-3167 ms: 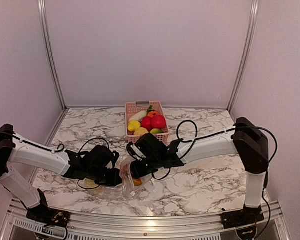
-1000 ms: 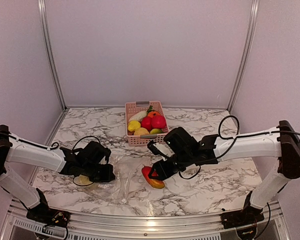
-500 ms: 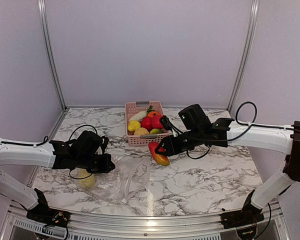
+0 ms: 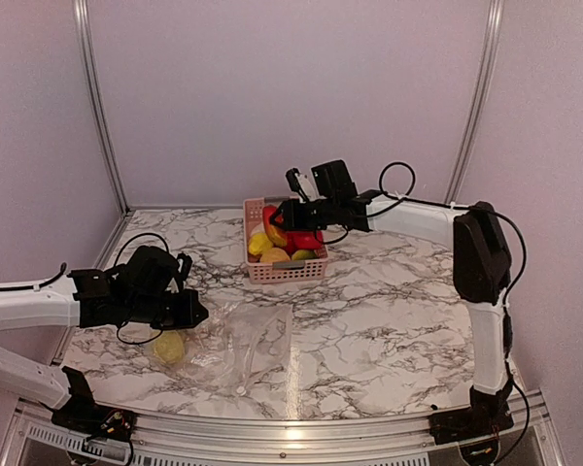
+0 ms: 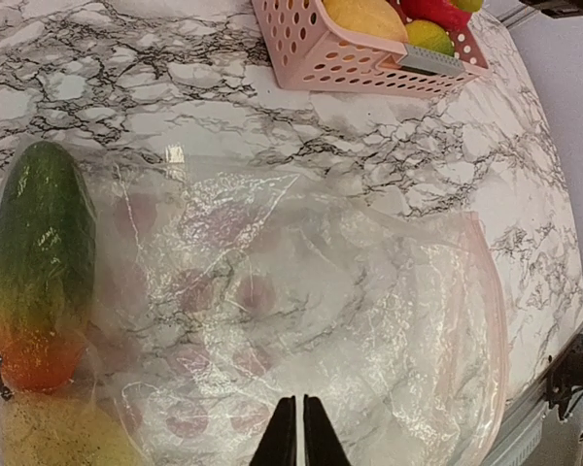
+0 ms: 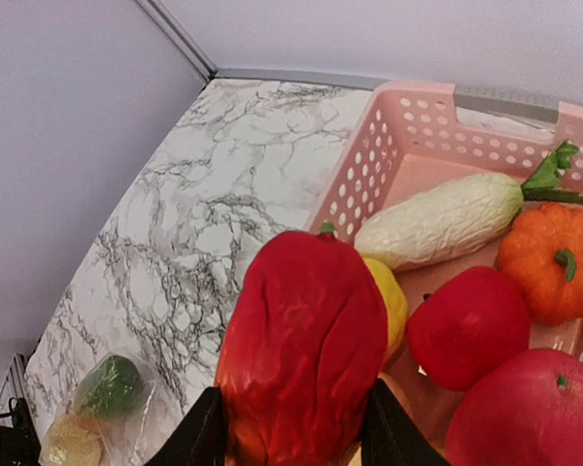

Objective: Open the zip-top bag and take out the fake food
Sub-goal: Place the fake fruit in the bin.

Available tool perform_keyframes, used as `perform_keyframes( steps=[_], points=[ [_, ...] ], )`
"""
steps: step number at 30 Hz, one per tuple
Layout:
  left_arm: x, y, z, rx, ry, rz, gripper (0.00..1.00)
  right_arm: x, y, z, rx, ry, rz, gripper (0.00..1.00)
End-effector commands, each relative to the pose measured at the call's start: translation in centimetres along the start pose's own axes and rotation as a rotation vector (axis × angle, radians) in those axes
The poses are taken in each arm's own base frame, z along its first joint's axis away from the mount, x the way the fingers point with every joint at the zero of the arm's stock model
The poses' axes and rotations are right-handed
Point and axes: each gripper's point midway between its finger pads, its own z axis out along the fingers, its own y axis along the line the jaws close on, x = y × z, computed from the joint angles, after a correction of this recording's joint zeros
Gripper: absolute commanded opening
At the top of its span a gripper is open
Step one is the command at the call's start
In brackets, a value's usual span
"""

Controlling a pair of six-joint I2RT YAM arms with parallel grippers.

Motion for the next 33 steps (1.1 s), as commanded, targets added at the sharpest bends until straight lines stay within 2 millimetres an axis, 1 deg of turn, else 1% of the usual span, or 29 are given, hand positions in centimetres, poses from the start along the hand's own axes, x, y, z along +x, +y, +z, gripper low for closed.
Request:
perform_keyframes(
  steps=[1,3,5,8,11,14,17,18,22,24,26,33],
  points=[
    [-0.5,0.7,-1.1,-0.04,-0.011,-0.004,0.05,-4.8,-2.4,2.6,-0.007,-0.101,0.002,0.4],
    [-0.5,1.0,-1.5,-0.05,-0.014,-0.008,0.05,-5.8,-3.5,3.7,-0.014,-0.122,0.018,0.41],
    [-0.4,1.3,-1.9,-0.055,-0.02,-0.015,0.05,-6.3,-4.6,4.5,-0.022,-0.143,0.041,0.41],
    [-0.3,1.7,-2.4,-0.057,-0.035,-0.021,0.05,-6.9,-5.2,5.4,-0.048,-0.179,0.053,0.42],
    [-0.1,1.9,-2.6,-0.06,-0.03,-0.022,0.05,-7.3,-5.5,6.4,-0.056,-0.206,0.048,0.43],
    [0.0,2.1,-2.9,-0.065,-0.029,-0.017,0.05,-6.9,-6.3,7.4,-0.044,-0.213,0.061,0.43],
    [-0.1,2.3,-3.4,-0.066,-0.04,-0.019,0.05,-6.3,-7.2,8.0,-0.021,-0.21,0.074,0.44],
    [-0.1,2.3,-3.5,-0.065,-0.044,-0.022,0.05,-6.7,-7.1,8.1,-0.029,-0.231,0.071,0.44],
    [0.0,2.5,-3.9,-0.058,-0.052,-0.03,0.05,-6.1,-7.8,8.8,-0.025,-0.229,0.09,0.44],
    [-0.1,2.7,-4.2,-0.065,-0.064,-0.03,0.05,-6.0,-8.1,9.0,-0.02,-0.23,0.097,0.45],
    [-0.4,3.2,-4.6,-0.086,-0.084,-0.029,0.05,-5.9,-8.1,9.1,-0.021,-0.232,0.103,0.47],
    [-1.2,4.4,-5.7,-0.116,-0.129,-0.037,0.06,-5.7,-8.3,9.3,-0.02,-0.227,0.116,0.48]
  ],
)
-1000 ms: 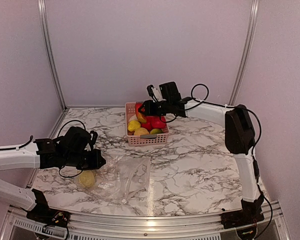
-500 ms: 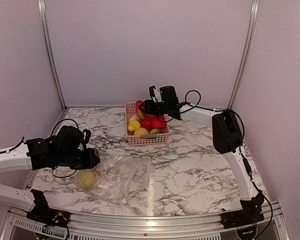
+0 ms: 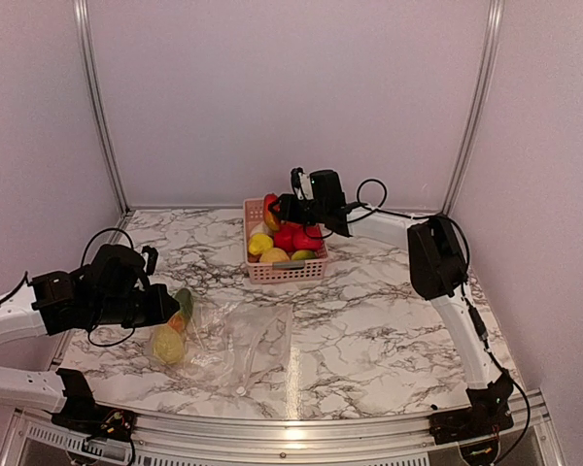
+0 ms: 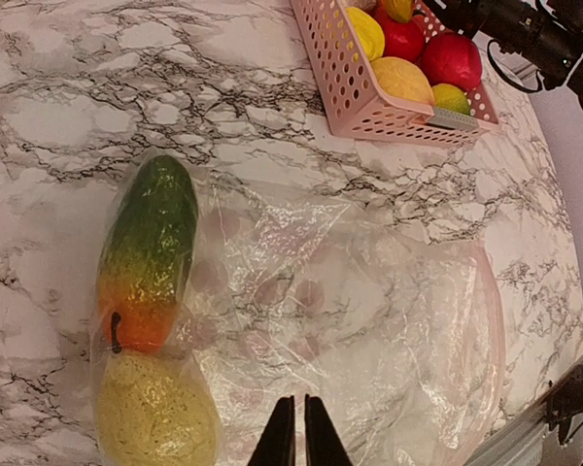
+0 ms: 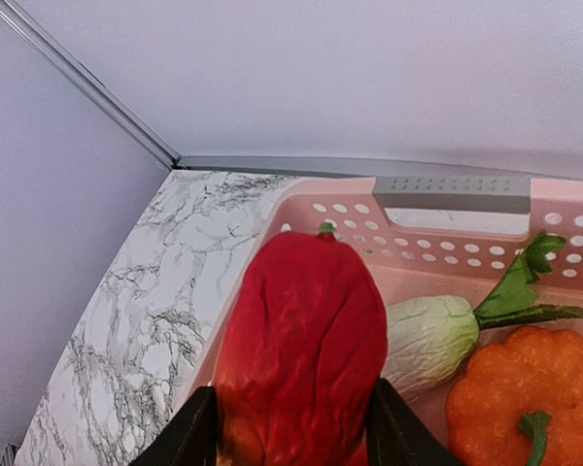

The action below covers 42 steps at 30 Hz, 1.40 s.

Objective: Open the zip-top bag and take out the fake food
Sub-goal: Place the fake fruit in the bin.

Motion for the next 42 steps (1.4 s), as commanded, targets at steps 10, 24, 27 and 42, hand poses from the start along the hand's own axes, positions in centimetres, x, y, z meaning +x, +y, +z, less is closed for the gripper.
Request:
perform_keyframes(
  steps=[10,24,27,42],
  points=[
    [-0.5,2.4,-1.1,-0.051,-0.044,-0.009,0.06,-0.4,0.3,0.9,-0.038,-0.032,0.054,0.5],
    [-0.4,3.3,-1.1,-0.066,-0.057,-0.034,0.07,-2.1,1.7,0.4,-0.072,-0.058,0.049,0.68],
    [-0.2,3.8,-0.6,-0.085,-0.051,-0.036,0.07,-3.2,2.9,-0.4,-0.079,-0.069,0.026,0.71],
    [1.1,7.5,2.2,-0.181,0.011,-0.073,0.09,-2.5,10.5,-7.4,-0.04,0.0,-0.151,0.71]
  ],
)
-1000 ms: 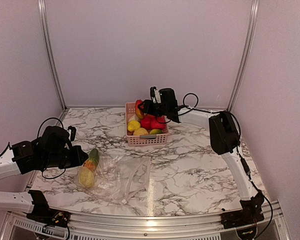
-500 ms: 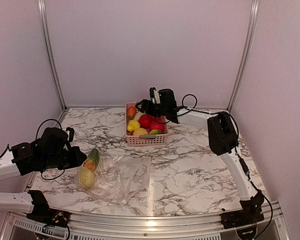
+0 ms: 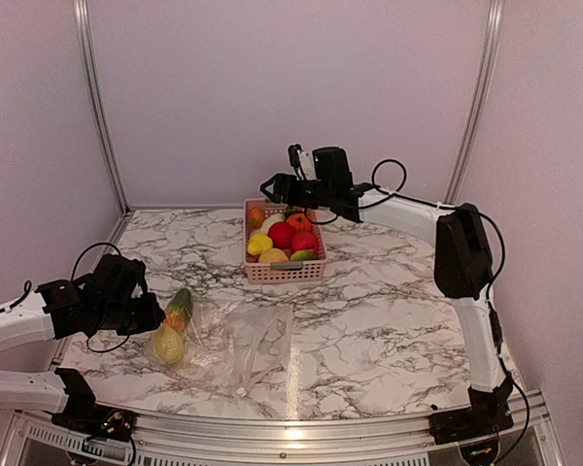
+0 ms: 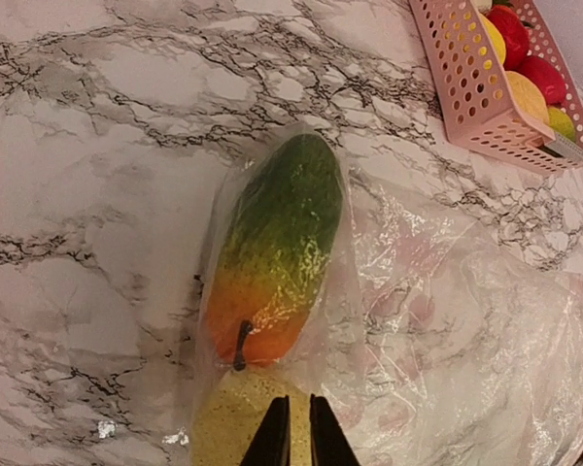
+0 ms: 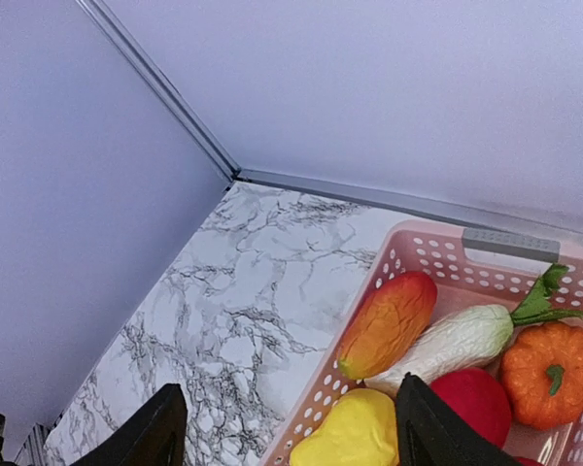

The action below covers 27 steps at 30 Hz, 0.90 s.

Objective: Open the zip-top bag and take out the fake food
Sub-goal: Place the fake fruit in the bin, then adjust the zipper food storage bag at the center of the board.

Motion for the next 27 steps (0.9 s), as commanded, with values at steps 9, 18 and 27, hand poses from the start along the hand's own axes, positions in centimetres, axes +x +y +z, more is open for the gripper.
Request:
perform_keyframes(
  steps=[9,18,27],
  points=[
    [-0.3,2.6,1.5,-0.03,0.02,-0.042,0.19,9.2,8.6,-9.3,-0.01,0.207,-0.119,0.78],
    [0.4,2.8,2.4,-0.012,0.045,-0.075,0.25,17.0,12.4,-14.3,-0.054,0.385,-0.123,0.87],
    [1.0,2.5,3.3,0.017,0.061,-0.088,0.28,21.6,13.0,-16.6,-0.041,0.49,-0.097,0.9]
  ],
)
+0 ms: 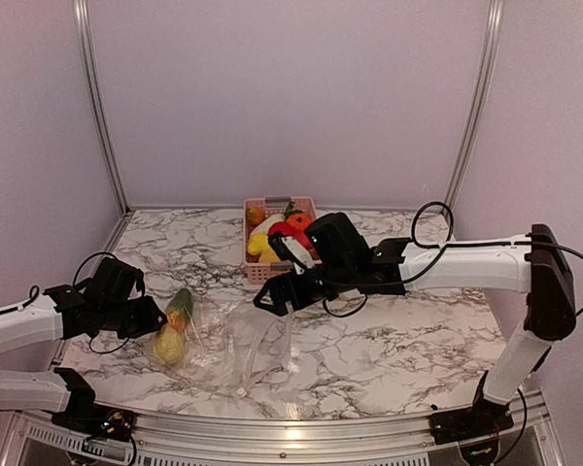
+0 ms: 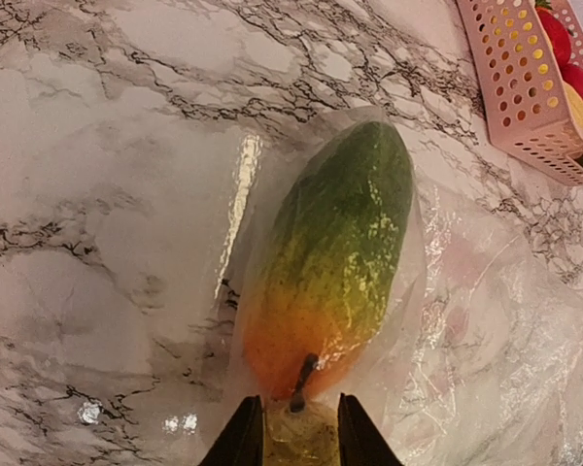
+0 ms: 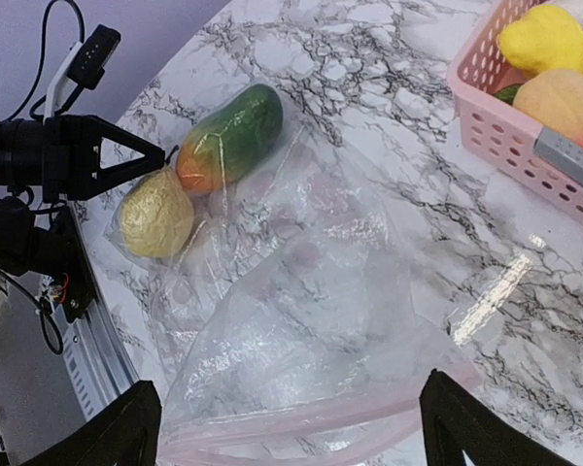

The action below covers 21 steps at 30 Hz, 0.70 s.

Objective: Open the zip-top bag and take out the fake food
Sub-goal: Adjust the zipper food storage bag at the center of the board.

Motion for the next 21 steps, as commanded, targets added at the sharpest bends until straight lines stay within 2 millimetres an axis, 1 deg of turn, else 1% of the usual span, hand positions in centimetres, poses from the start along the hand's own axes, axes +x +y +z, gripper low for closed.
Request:
perform_keyframes(
  steps=[1,5,10,14,18,21],
  points=[
    [0.4,-0.2,0.7,0.028,0.012,-0.009,0.28,1.6,0.3,-0.4,0.004,0.033,0.04,0.91],
    [0.5,-0.3,0.9,0.034,0.015,-0.012,0.28,2.7,1.1,0.5,-0.019,0.059,0.045,0.92],
    [0.8,-0.4,1.2,0.047,0.023,-0.018,0.26,3.6,1.2,1.9,-0.047,0.076,0.079,0.91],
    [0.9,-0.3,1.5,0.047,0.025,-0.024,0.23,4.1,1.1,3.0,-0.059,0.091,0.097,0.88],
    [0.7,-0.6,1.5,0.055,0.018,-0.022,0.15,4.7,0.8,3.9,-0.062,0.109,0.118,0.82],
    [0.7,-0.9,1.4,0.068,0.023,-0.017,0.07,4.9,0.5,4.4,-0.052,0.117,0.128,0.77]
  ],
)
